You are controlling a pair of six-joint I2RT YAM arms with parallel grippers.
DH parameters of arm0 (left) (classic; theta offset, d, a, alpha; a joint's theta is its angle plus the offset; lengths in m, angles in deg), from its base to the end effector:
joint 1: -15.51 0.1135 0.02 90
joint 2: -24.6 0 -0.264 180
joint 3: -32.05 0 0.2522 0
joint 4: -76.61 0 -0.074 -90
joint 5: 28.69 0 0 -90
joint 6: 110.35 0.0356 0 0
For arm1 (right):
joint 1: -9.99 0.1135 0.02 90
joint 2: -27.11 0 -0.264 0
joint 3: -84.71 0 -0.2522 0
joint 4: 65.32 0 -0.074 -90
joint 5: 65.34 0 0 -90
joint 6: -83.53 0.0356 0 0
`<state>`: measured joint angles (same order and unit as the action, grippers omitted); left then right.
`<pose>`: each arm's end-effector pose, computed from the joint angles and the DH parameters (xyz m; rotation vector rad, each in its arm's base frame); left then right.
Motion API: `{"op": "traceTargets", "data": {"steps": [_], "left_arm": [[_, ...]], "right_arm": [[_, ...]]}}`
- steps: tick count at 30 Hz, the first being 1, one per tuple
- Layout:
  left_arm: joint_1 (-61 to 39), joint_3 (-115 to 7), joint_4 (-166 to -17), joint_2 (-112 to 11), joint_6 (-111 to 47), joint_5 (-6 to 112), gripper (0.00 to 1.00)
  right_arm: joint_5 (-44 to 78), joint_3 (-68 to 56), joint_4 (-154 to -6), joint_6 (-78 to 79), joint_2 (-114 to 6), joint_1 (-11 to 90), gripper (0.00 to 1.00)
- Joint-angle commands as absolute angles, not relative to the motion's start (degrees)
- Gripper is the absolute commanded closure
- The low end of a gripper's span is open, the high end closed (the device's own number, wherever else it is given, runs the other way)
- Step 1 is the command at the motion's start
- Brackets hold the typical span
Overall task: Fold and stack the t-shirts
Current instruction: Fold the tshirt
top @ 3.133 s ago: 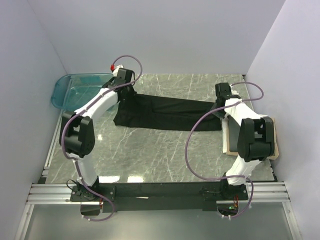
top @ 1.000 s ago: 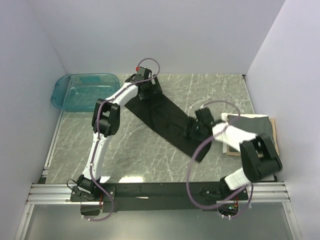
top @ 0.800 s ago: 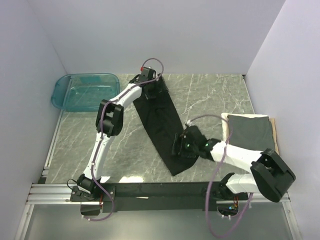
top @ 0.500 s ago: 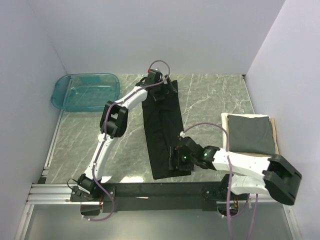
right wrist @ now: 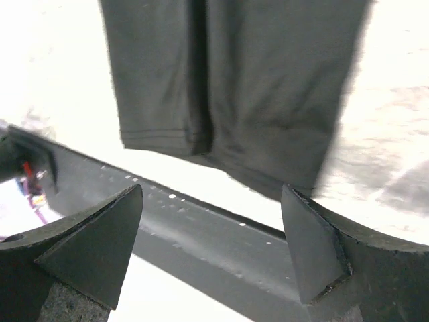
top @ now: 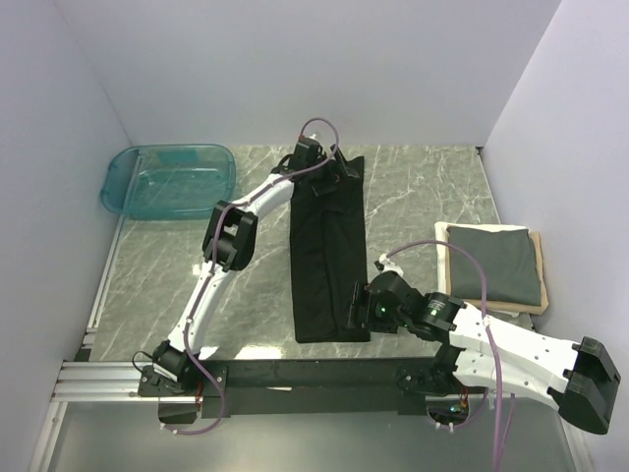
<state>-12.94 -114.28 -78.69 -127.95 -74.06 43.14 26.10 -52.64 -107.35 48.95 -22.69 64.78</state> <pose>0.5200 -0.2944 0.1525 -0.3005 2.2972 -1.1373 0.0996 0.1396 0.2008 0.0265 2.6068 0.7769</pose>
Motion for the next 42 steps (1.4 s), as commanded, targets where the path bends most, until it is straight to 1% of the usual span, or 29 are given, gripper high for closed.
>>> {"op": "traceTargets", "data": {"steps": [1, 6, 8, 10, 12, 14, 15, 16, 17, 18, 19, 20, 21, 22, 23, 24, 25, 26, 28, 29, 32, 35, 39, 42], "left_arm": [[-15.43, -116.88, -81.98, -128.25, -73.96, 39.87, 0.01], [-15.96, -117.15, -78.48, -124.74, -72.38, 40.22, 0.01], [-15.96, -116.28, -75.07, -122.37, -68.79, 40.48, 0.01], [-15.96, -114.78, -72.68, -117.36, -65.19, 41.27, 0.01], [-16.05, -110.49, -70.30, -111.15, -63.25, 42.06, 0.01], [-16.22, -104.34, -69.33, -106.29, -60.96, 42.32, 0.01], [-16.66, -101.62, -69.59, -101.14, -60.34, 43.11, 0.01], [-16.92, -95.76, -69.77, -98.21, -59.29, 43.73, 0.01], [-17.27, -92.48, -69.86, -95.57, -59.02, 44.60, 0.01], [-18.06, -89.15, -70.29, -89.80, -58.58, 46.53, 0.00], [-18.59, -81.28, -70.64, -86.79, -58.67, 47.85, 0.01], [-19.99, -76.59, -71.26, -80.23, -58.84, 49.43, 0.01], [-20.70, -71.41, -73.87, -76.69, -59.89, 51.62, 0.01], [-21.58, -60.31, -75.73, -73.26, -61.03, 55.56, 0.01], [-22.89, -55.24, -76.79, -66.78, -62.34, 57.43, 0.01], [-23.42, -50.49, -77.84, -63.67, -64.53, 58.23, 0.01], [-23.95, -42.52, -78.99, -60.95, -66.29, 59.89, 0.01], [-25.35, -39.14, -78.82, -55.96, -68.23, 60.51, 0.01], [-27.11, -31.06, -78.13, -51.54, -71.14, 60.96, 0.01], [-29.04, -29.28, -76.99, -47.86, -72.02, 61.13, 0.01], [-32.64, -24.79, -71.54, -42.14, -75.18, 65.60, 0.01], [-35.11, -20.92, -68.55, -38.17, -78.78, 65.80, 0.01], [-37.93, -15.29, -69.59, -35.61, -84.05, 62.90, 0.01], [-40.39, -12.92, -73.00, -35.17, -85.56, 62.81, 0.01]], "right_arm": [[30.99, -50.41, -110.54, 50.39, -21.84, 65.01, 0.10], [31.96, -50.41, -111.68, 51.10, -22.10, 65.01, 0.09], [31.61, -50.76, -111.33, 51.01, -22.10, 65.01, 0.09], [31.43, -51.20, -111.07, 50.92, -22.19, 65.01, 0.09], [30.82, -51.64, -110.81, 50.48, -22.28, 65.01, 0.09], [30.29, -51.82, -109.75, 49.52, -22.54, 65.01, 0.09], [29.25, -51.64, -109.23, 48.99, -22.98, 65.01, 0.09], [28.71, -51.55, -108.44, 48.38, -23.33, 65.01, 0.09], [28.10, -51.47, -108.17, 47.15, -23.77, 64.93, 0.09], [27.48, -51.12, -108.17, 46.53, -24.38, 65.01, 0.09], [27.30, -50.94, -108.60, 45.31, -24.65, 65.01, 0.09], [27.21, -50.94, -108.78, 44.86, -24.91, 64.93, 0.09], [26.78, -51.03, -108.87, 44.33, -25.09, 64.92, 0.09], [26.25, -51.03, -109.22, 42.94, -25.01, 64.92, 0.09], [25.99, -51.20, -109.31, 42.23, -24.92, 65.10, 0.09], [25.63, -51.64, -109.40, 41.61, -24.74, 65.10, 0.09], [24.93, -51.82, -109.57, 40.30, -24.65, 65.10, 0.09], [24.84, -52.08, -109.57, 39.68, -24.57, 65.10, 0.09], [23.09, -53.13, -109.49, 38.45, -24.22, 65.10, 0.10], [22.04, -53.83, -109.57, 38.27, -24.13, 65.10, 0.10], [22.72, -54.98, -109.66, 38.44, -22.64, 65.10, 0.10], [23.78, -54.98, -111.07, 39.06, -21.93, 65.10, 0.10], [29.91, -52.70, -113.53, 39.58, -22.10, 65.01, 0.10], [31.60, -47.53, -112.22, 37.66, -25.34, 63.35, 0.07]]}}
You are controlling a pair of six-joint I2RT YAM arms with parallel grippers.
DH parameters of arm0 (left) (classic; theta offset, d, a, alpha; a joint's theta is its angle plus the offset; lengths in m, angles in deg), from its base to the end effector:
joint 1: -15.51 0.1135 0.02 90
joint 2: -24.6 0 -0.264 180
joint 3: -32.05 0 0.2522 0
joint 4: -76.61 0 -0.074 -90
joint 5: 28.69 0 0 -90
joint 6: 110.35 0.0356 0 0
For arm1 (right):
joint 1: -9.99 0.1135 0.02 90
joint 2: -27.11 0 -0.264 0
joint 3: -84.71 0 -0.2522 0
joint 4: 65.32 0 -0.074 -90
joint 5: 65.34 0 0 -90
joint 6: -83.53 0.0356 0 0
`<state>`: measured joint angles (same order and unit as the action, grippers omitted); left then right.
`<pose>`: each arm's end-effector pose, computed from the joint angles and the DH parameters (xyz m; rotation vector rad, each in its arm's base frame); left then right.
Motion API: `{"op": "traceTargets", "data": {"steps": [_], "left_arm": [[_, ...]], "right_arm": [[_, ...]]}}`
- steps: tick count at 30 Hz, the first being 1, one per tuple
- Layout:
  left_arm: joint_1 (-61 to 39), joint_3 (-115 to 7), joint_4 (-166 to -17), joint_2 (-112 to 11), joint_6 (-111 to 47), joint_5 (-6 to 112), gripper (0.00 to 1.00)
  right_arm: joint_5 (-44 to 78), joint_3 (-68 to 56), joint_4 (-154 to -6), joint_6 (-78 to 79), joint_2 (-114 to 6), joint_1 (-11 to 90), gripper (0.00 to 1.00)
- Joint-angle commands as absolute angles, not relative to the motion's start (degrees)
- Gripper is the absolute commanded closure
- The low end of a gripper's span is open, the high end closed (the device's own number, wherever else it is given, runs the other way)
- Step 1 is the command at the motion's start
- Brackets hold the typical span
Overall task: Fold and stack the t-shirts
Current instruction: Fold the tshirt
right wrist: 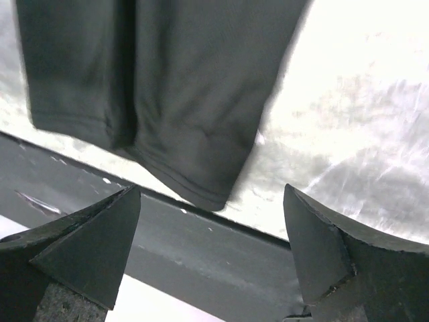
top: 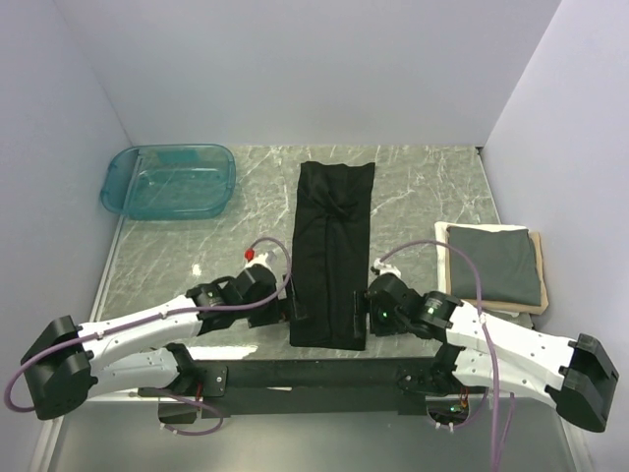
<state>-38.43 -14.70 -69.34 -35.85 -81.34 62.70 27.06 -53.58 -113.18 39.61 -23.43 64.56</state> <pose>0.1234 -0.1681 0.2023 -0.1722 2.5969 -0.8308 0.0949 0.1308 0.1870 -0.1816 2.6737 0.5812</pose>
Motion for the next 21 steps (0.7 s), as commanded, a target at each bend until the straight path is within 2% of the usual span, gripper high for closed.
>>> {"op": "traceTargets", "data": {"steps": [1, 6, 16, 21], "left_arm": [[-40.91, -12.82, -74.15, -35.25, -85.56, 62.98, 0.01], [-42.85, -15.45, -79.43, -39.11, -82.94, 63.68, 0.01], [-43.03, -22.57, -82.69, -52.99, -75.98, 63.16, 0.01], [-42.77, -23.98, -82.95, -57.05, -74.14, 62.98, 0.01]], "right_arm": [[32.22, -45.77, -110.99, 35.65, -26.66, 62.47, 0.07], [28.10, -31.10, -106.15, 26.69, -40.54, 48.77, 0.07], [36.35, 7.80, -110.01, 8.83, -79.44, 42.87, 0.09], [39.87, 22.87, -114.75, 6.54, -92.84, 39.97, 0.10]]}}
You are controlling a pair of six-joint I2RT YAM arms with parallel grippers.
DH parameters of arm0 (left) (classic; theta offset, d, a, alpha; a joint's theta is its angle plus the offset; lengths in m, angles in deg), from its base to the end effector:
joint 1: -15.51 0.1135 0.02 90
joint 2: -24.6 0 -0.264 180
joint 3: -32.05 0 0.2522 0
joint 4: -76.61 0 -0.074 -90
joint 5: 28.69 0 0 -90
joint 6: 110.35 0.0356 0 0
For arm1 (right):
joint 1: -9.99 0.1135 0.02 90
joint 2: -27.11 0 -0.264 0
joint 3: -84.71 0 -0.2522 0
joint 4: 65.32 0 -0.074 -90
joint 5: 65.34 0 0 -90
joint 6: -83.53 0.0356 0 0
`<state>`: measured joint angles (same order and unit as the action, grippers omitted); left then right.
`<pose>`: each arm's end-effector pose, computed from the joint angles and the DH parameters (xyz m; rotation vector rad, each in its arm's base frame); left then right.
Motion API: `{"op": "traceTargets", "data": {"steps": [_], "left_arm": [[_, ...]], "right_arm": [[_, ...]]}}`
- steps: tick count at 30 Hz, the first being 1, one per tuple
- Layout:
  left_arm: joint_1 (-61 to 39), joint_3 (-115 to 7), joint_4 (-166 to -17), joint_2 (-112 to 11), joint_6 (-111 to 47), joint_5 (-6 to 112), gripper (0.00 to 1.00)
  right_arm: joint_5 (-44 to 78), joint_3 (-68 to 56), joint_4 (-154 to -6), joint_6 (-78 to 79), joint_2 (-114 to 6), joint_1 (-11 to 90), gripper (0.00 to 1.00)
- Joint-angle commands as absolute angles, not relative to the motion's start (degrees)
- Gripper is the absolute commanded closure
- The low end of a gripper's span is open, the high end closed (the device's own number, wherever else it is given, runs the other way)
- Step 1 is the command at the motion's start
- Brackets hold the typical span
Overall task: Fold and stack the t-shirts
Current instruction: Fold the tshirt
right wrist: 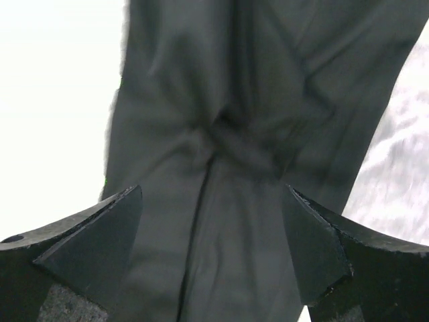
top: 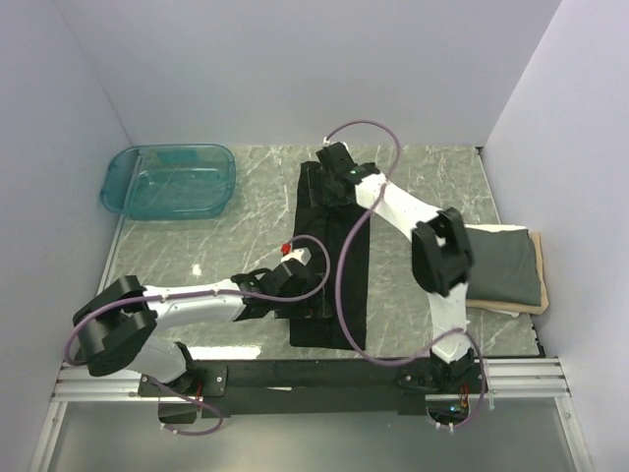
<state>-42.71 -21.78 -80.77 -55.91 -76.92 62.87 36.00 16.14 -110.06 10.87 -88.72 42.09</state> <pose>0.1448 -0.2318 0.1776 0.0245 2.6232 -0.8004 0.3915 0.2373 0.2494 -0.2212 2.4020 0.1581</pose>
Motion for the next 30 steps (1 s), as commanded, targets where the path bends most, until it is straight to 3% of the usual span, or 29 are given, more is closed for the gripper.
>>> {"op": "traceTargets", "data": {"steps": [1, 7, 11, 18, 22, 30], "left_arm": [[-42.77, -23.98, -82.78, -57.83, -74.05, 62.81, 0.01], [-42.15, -23.02, -82.25, -60.38, -74.13, 61.75, 0.01], [-42.15, -22.49, -81.46, -61.27, -74.57, 60.43, 0.01], [-42.15, -21.96, -80.93, -61.88, -75.28, 59.99, 0.01], [-42.06, -22.40, -81.02, -62.32, -75.28, 59.91, 0.01], [-42.06, -21.44, -80.58, -60.83, -75.28, 60.17, 0.01]], "right_arm": [[40.22, 27.68, -115.89, 6.62, -96.68, 38.92, 0.10], [42.86, 46.13, -122.05, 8.12, -109.44, 34.08, 0.11], [40.67, 51.27, -119.87, 8.21, -112.72, 29.43, 0.12], [29.15, 46.81, -113.89, 3.99, -107.72, 26.08, 0.12], [25.73, 37.17, -112.57, 5.57, -100.88, 25.99, 0.14], [20.79, 28.50, -111.32, 9.61, -99.43, 25.99, 0.36]]}}
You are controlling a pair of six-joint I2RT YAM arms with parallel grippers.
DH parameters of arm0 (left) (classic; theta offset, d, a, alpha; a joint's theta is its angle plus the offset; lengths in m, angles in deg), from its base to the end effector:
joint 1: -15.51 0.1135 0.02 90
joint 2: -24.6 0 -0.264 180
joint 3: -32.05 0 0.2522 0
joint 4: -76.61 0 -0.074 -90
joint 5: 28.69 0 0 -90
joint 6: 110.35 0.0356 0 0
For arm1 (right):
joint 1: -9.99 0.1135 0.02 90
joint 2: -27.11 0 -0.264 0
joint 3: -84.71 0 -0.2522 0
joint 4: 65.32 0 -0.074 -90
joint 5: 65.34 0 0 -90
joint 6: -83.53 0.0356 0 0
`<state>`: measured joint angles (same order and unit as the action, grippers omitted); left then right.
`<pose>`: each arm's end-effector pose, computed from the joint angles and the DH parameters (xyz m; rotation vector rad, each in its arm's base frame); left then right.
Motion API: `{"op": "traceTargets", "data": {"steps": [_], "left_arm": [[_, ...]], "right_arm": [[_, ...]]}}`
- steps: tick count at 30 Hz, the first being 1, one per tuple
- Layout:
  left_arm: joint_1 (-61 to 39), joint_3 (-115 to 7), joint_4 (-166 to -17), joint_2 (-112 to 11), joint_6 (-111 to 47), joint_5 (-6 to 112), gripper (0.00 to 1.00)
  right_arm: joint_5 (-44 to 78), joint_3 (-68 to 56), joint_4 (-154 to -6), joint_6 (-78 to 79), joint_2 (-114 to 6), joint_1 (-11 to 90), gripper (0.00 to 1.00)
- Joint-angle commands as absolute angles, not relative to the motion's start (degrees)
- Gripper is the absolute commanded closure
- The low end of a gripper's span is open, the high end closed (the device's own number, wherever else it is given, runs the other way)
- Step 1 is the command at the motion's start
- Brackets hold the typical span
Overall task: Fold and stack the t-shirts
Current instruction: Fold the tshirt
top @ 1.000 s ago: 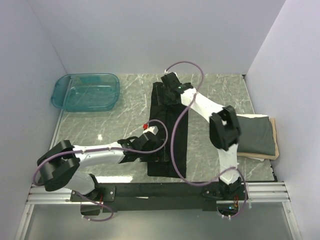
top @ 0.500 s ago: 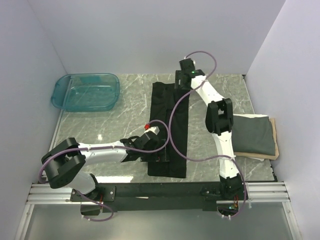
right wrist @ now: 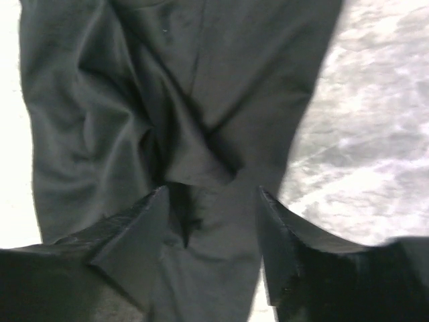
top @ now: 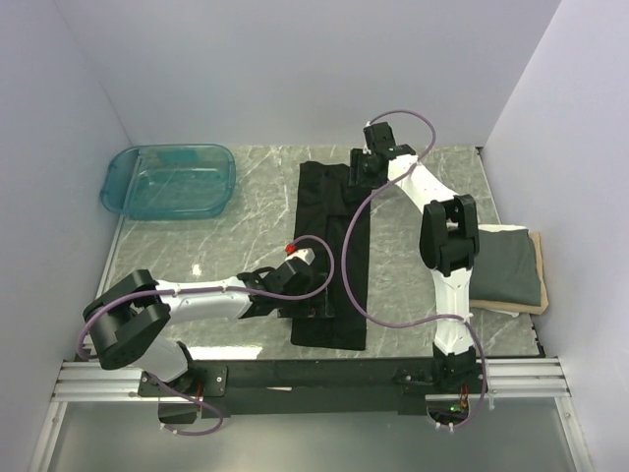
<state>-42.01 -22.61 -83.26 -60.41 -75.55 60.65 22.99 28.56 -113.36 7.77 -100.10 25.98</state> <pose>0.1524 -0.2401 0.1645 0.0592 2.6547 -0.8026 0.4802 0.1387 0.2233 -0.0506 2.4854 0.2620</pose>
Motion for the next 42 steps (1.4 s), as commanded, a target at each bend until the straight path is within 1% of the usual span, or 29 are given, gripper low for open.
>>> {"op": "traceTargets", "data": {"steps": [1, 2, 15, 18, 21, 22, 23, 27, 28, 29, 33, 38, 42], "left_arm": [[-42.15, -21.44, -80.49, -60.66, -75.19, 60.17, 0.00], [-42.06, -21.26, -80.49, -60.57, -75.19, 60.26, 0.01], [-42.15, -20.03, -81.81, -60.83, -76.51, 59.38, 0.01], [-42.06, -20.20, -81.37, -61.01, -76.60, 59.46, 0.01], [-42.06, -20.03, -81.28, -60.83, -76.77, 59.47, 0.01], [-42.06, -19.94, -81.28, -60.83, -76.77, 59.47, 0.01], [-42.06, -19.94, -81.19, -60.83, -76.86, 59.64, 0.01], [-42.06, -19.77, -81.19, -60.74, -76.86, 59.82, 0.01], [-42.15, -19.68, -81.28, -60.74, -76.86, 59.73, 0.01], [-42.06, -19.68, -81.19, -60.83, -76.86, 59.64, 0.01], [-42.15, -19.59, -81.11, -60.83, -77.03, 59.82, 0.01], [-42.15, -18.71, -81.46, -60.13, -77.47, 59.73, 0.01], [-42.06, -18.36, -81.37, -59.69, -77.74, 60.08, 0.01]], "right_arm": [[20.80, 29.38, -112.03, 9.79, -100.40, 25.99, 0.41], [20.62, 30.35, -112.82, 9.61, -101.28, 25.99, 0.43], [19.39, 37.03, -114.67, 9.79, -108.75, 25.99, 0.43], [18.95, 38.01, -114.41, 10.40, -109.90, 25.99, 0.46], [18.78, 38.62, -114.32, 11.19, -110.43, 25.99, 0.62], [18.86, 38.80, -114.49, 11.37, -110.52, 25.99, 0.70], [18.95, 38.80, -114.84, 11.63, -110.52, 26.08, 0.76], [19.65, 37.31, -115.03, 11.99, -108.95, 25.99, 0.91], [19.74, 36.69, -114.59, 11.90, -108.42, 25.99, 0.97], [19.83, 36.08, -114.06, 11.81, -107.98, 26.08, 0.99], [20.53, 35.28, -114.41, 11.90, -106.57, 25.99, 1.00], [24.57, 33.18, -114.23, 12.77, -104.37, 25.90, 1.00], [27.38, 27.92, -111.86, 13.13, -100.78, 25.81, 1.00]]}}
